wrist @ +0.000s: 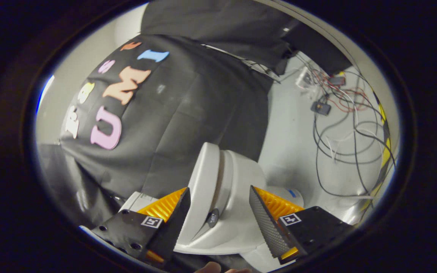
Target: Open the toilet lid.
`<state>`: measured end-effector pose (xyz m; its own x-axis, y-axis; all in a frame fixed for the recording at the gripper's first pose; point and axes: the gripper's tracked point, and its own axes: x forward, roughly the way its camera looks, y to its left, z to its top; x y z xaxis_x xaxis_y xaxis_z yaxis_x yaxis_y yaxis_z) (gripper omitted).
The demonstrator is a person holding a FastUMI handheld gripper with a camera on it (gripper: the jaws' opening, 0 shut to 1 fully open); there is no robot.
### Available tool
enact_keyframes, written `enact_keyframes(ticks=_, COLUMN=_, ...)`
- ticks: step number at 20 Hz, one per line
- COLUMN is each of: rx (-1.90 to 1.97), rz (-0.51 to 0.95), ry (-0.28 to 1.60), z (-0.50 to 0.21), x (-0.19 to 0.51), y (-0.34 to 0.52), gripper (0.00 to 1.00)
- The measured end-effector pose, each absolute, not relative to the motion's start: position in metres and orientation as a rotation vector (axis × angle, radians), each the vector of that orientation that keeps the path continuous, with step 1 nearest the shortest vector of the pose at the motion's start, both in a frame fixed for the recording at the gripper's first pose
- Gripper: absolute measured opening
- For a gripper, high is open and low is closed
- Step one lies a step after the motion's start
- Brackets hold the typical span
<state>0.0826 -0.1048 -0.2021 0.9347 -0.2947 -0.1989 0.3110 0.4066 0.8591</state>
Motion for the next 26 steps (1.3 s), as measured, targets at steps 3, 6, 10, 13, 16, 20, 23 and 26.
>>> enact_keyframes(ticks=3, rx=1.169, rz=-0.415, ry=0.026, z=-0.216, x=0.081, y=-0.108, gripper=0.96)
enact_keyframes(ticks=6, rx=1.193, rz=-0.358, ry=0.065, z=-0.215, x=0.094, y=-0.086, gripper=0.96)
enact_keyframes(ticks=10, rx=1.243, rz=-0.283, ry=0.121, z=-0.224, x=0.119, y=-0.059, gripper=0.96)
enact_keyframes(ticks=13, rx=1.221, rz=-0.237, ry=0.219, z=-0.243, x=0.141, y=-0.039, gripper=0.66)
enact_keyframes(ticks=16, rx=1.288, rz=-0.224, ry=0.138, z=-0.234, x=0.148, y=-0.044, gripper=0.35)
enact_keyframes(ticks=20, rx=1.251, rz=-0.203, ry=0.196, z=-0.231, x=0.15, y=-0.036, gripper=0.05)
enact_keyframes(ticks=23, rx=1.263, rz=-0.226, ry=0.238, z=-0.23, x=0.151, y=-0.036, gripper=0.05)
enact_keyframes(ticks=26, rx=1.243, rz=-0.224, ry=0.259, z=-0.232, x=0.149, y=-0.034, gripper=0.04)
